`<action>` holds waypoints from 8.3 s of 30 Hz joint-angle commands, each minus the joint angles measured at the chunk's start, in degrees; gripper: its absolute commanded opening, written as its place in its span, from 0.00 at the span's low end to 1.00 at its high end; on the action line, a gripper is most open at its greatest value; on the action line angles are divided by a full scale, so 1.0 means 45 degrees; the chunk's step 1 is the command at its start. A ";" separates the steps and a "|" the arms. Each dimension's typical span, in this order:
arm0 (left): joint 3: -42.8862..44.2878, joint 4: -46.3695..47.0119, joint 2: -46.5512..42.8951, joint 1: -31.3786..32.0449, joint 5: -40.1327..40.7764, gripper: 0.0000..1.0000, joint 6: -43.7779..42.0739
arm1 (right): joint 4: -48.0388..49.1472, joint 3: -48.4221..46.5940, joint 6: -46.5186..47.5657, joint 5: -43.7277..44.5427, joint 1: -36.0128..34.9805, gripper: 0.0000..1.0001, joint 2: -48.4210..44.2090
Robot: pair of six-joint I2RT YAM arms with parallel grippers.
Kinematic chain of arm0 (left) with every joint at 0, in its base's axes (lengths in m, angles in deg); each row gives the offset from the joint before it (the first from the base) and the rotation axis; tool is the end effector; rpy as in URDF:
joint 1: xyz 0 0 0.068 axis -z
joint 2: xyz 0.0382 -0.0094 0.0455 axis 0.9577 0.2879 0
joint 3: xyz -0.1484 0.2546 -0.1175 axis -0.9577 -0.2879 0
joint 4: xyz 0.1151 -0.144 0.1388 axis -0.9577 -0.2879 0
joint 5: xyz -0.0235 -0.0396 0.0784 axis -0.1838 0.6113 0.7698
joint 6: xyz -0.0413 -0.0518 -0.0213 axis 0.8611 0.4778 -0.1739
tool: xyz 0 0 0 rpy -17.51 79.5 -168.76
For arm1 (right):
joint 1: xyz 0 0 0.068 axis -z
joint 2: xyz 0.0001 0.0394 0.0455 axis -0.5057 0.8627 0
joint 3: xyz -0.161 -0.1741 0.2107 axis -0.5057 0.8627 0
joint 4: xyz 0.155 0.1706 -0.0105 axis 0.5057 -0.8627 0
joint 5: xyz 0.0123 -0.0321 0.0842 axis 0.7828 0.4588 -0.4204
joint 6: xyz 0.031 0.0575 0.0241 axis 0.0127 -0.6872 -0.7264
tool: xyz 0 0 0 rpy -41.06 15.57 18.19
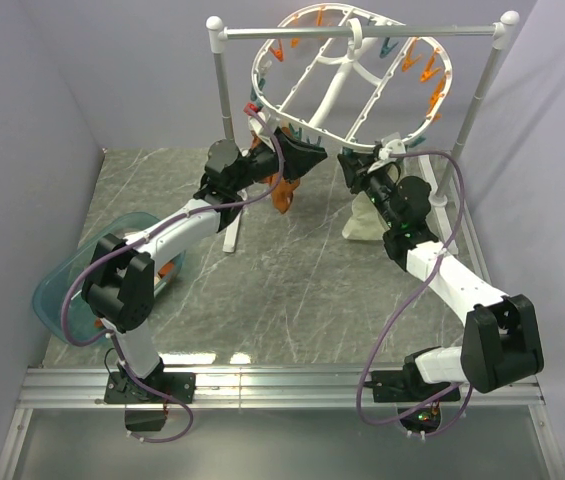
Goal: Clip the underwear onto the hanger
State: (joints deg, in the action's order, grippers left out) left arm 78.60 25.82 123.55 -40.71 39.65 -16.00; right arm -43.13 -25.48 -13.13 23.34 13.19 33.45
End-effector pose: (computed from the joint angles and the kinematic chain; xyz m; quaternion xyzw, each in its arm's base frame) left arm 0.3304 -0.2491 0.4370 0.2758 0.5287 -0.5301 0.6028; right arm 0.2717 0.0979 0.4048 -0.1910 0.5878 0.1778 0.7658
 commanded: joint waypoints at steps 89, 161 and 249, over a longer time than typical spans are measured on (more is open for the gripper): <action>0.0624 0.0966 0.1054 0.0929 0.2462 0.00 0.3118 | -0.3194 -0.1116 0.0058 -0.4841 0.0559 0.29 -0.1573; -0.2854 -0.0168 -0.2618 0.0070 0.1951 0.39 0.0641 | -0.2958 -0.1604 0.1738 -0.3607 0.0051 0.00 -0.0420; 0.0233 0.3153 0.1113 0.1281 0.4103 0.00 0.3255 | -0.8070 0.3164 0.2294 -0.6685 0.4867 0.55 -0.6008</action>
State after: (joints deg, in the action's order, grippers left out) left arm 76.96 39.41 129.43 -34.07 58.66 -2.86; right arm -72.57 -10.97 -9.99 1.27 28.90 6.64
